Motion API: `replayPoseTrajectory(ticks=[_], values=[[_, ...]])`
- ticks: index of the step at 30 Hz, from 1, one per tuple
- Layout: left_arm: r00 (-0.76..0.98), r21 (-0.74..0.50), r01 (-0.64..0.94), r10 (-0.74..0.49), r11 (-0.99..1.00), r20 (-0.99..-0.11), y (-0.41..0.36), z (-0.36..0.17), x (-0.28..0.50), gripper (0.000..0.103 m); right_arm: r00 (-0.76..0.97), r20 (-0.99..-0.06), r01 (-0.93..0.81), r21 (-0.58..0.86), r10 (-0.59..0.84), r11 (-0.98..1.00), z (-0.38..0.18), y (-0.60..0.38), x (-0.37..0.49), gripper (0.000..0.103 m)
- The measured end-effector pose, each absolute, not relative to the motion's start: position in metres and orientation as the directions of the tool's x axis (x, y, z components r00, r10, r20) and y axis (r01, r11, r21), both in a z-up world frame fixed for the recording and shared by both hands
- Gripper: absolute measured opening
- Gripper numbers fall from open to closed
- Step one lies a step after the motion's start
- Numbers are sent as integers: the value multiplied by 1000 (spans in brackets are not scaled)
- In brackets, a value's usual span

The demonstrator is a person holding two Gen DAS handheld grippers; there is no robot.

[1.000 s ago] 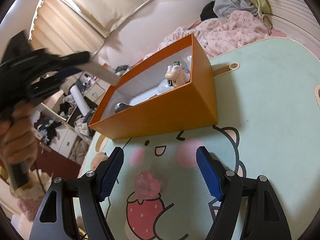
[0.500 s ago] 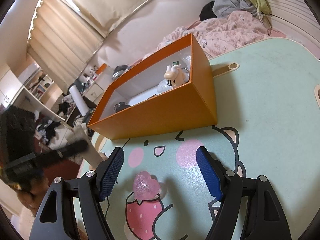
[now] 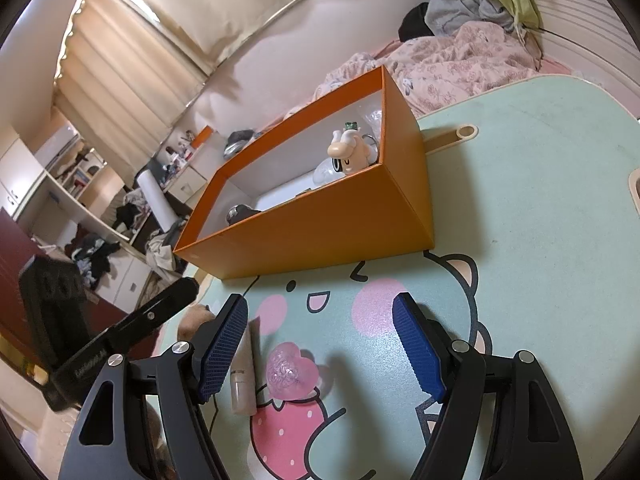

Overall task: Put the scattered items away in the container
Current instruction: 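Lift the white tube out and lay it on the table, then grasp the white figurine keyring in the box with the right gripper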

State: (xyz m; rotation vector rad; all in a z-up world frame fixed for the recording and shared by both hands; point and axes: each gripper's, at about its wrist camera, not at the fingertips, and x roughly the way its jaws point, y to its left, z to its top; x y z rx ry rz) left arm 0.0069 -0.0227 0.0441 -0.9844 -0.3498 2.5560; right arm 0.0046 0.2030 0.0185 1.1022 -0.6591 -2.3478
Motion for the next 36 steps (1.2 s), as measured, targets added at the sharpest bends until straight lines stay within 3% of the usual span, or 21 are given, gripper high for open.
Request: replayPoseTrajectory(ticks=[4,6,8,11,18,23,24,25,27,36], values=[[-687,-419,-284,488,-862,-539,-26,37,17,50,-582,-579,205,576,-571,-792,17,201,5,75],[-720,-384,-273,452,-882,-526,-26,38,23,51,-588,-577,212,566,-567,-797,18,199,6,75],[-749,-378,-220,405,-899,-525,-33,38,26,58,-599,-570,222,556,-562,-801,19,198,8,75],[-750,-473,-202,446,-858,-488,-52,33,26,58,-631,-549,240,534,-549,-810,25,197,13,75],[-712,-462,-202,454,-863,-536,-45,26,21,59,-669,-533,274,471,-518,-838,57,186,8,75],[-710,-468,-203,459,-860,-535,-45,25,22,59,-658,-626,271,322,-418,-907,106,170,-38,75],[-710,-470,-202,459,-859,-535,-45,25,22,59,-639,-656,263,305,-402,-915,106,169,-50,71],[-709,-471,-201,459,-859,-535,-46,25,22,59,-602,-701,246,292,-382,-924,102,167,-70,58],[-709,-470,-202,459,-859,-535,-46,26,23,59,-540,-777,193,260,-324,-946,92,161,-101,43],[-708,-470,-203,460,-859,-535,-47,26,23,59,-472,-859,93,174,-197,-980,63,155,-142,41]])
